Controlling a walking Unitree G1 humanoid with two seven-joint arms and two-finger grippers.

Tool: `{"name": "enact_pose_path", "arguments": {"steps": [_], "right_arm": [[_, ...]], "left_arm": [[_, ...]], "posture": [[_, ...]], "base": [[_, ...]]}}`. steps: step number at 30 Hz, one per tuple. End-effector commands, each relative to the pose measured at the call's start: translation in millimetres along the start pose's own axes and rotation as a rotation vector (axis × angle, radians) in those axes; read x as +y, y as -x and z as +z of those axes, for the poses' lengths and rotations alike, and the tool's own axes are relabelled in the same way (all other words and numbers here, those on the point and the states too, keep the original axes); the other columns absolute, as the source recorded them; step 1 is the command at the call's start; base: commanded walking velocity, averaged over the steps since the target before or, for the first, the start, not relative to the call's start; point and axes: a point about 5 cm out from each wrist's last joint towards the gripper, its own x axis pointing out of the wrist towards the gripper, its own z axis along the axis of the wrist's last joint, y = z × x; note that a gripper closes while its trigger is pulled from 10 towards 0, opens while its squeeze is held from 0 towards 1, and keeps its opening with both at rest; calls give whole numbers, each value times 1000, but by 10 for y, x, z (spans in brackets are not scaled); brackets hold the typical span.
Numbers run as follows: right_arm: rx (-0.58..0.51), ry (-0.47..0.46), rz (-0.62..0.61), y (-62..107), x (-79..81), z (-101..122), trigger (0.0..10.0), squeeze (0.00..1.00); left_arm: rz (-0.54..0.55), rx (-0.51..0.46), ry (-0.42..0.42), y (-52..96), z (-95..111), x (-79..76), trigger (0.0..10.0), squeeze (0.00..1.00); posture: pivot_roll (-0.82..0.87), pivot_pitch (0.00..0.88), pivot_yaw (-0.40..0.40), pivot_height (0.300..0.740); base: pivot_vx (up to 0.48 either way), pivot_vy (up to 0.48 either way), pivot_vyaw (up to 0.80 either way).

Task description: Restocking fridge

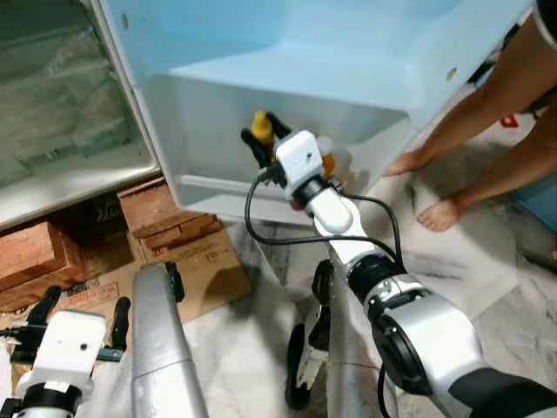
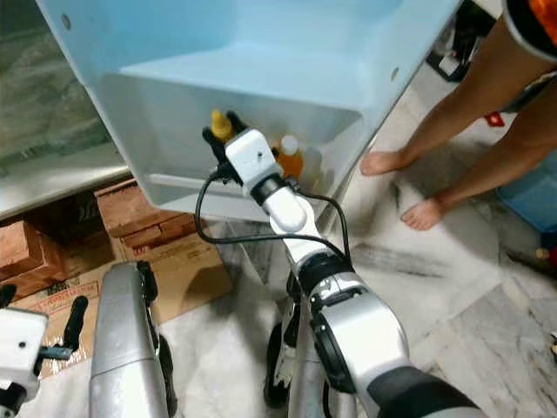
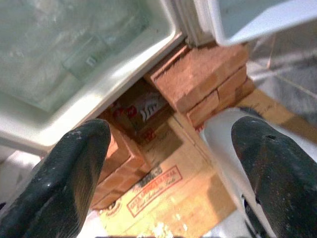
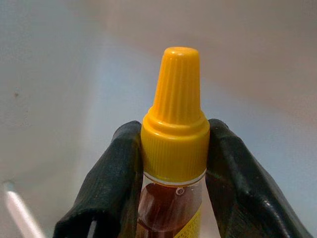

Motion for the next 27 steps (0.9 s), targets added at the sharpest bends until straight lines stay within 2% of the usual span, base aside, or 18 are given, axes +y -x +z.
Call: {"name": "enact_pose_path", "arguments": {"steps": [1, 4, 5, 7, 10, 18, 22, 27], "right_arm": [[-30, 52, 2, -23, -20, 49, 10000, 0], [35, 77, 4, 63, -25, -71, 10000, 0], [88, 68, -4, 129, -29, -161, 10000, 0], [187, 28, -45, 257, -45, -323, 10000, 0], [332, -81, -156, 458, -69, -547, 10000, 0], [423, -118, -259, 603, -63, -679, 10000, 0], [483, -99, -345, 691, -181, -744, 10000, 0], [516, -141, -397, 777, -289, -792, 10000, 0]], "left_arm": [[-23, 17, -5, 48, -3, 1, 10000, 0], [-33, 25, -3, 63, -5, 6, 10000, 0], [-32, 31, 1, 74, -7, 11, 10000, 0], [-30, 39, 7, 88, -11, 20, 10000, 0], [-44, 38, 5, 103, -2, 28, 10000, 0], [-50, 39, 1, 86, -1, 45, 10000, 0], [-52, 44, 6, 58, -15, 39, 10000, 0], [-61, 42, 11, -6, -24, 23, 10000, 0]], "posture": [[364, 333, -126, 474], [371, 342, -121, 474], [379, 348, -120, 474], [381, 352, -120, 474], [389, 355, -116, 474], [389, 363, -111, 474], [378, 351, -112, 474], [366, 342, -110, 474]], "base": [[0, 0, 0], [0, 0, 0], [0, 0, 0], [0, 0, 0], [0, 0, 0], [0, 0, 0], [0, 0, 0], [0, 0, 0]]}}
